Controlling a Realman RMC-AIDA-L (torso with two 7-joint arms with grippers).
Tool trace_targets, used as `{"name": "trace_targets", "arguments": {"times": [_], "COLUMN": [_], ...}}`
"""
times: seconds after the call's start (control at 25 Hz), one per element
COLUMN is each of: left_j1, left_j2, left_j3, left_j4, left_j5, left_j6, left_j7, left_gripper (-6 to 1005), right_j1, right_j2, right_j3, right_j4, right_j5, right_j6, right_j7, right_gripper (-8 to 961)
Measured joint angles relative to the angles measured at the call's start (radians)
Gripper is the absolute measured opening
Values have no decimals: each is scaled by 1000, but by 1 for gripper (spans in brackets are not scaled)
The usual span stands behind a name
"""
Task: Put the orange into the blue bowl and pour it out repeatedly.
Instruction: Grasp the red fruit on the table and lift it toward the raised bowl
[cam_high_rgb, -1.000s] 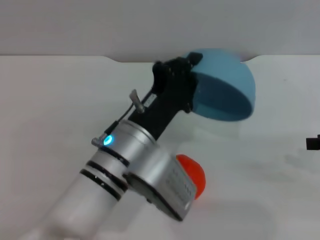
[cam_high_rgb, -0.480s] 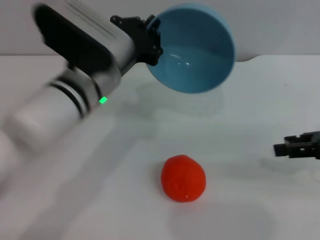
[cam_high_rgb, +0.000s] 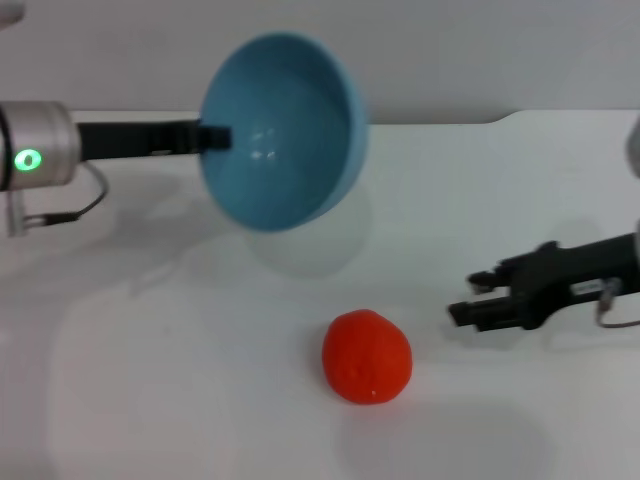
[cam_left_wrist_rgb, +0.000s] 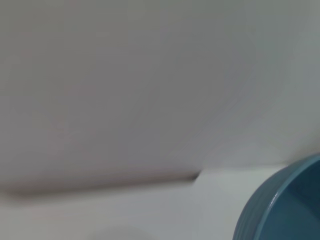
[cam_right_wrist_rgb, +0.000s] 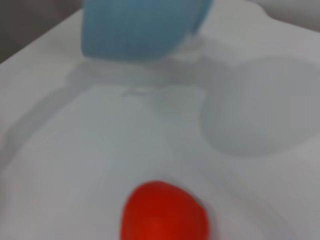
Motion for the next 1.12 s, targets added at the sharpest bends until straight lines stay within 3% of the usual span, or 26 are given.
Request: {"name": "trace_targets", "arguments": {"times": [0.08, 0.48, 0.72, 1.12], "left_j1": [8, 28, -15, -16], "left_j2": [3, -6, -7, -13], "left_j3": [-50, -71, -91, -77], "left_j4": [69, 349, 444, 476], "left_j5": [139, 474, 551, 560], "left_j6": [115, 393, 578, 606], "left_j7": [-100, -300, -306, -300], "left_gripper": [-1, 0, 0, -1], "right_j1": [3, 77, 94, 121], "right_j2": [0, 0, 1, 2], "right_j3": [-89, -250, -301, -353], "right_j4": [10, 90, 127, 216], "right_j5": [78, 137, 139, 142], "right_j6": [54, 103, 164, 255], "right_j7": [-45, -68, -63, -46], "right_gripper": [560, 564, 561, 542]}}
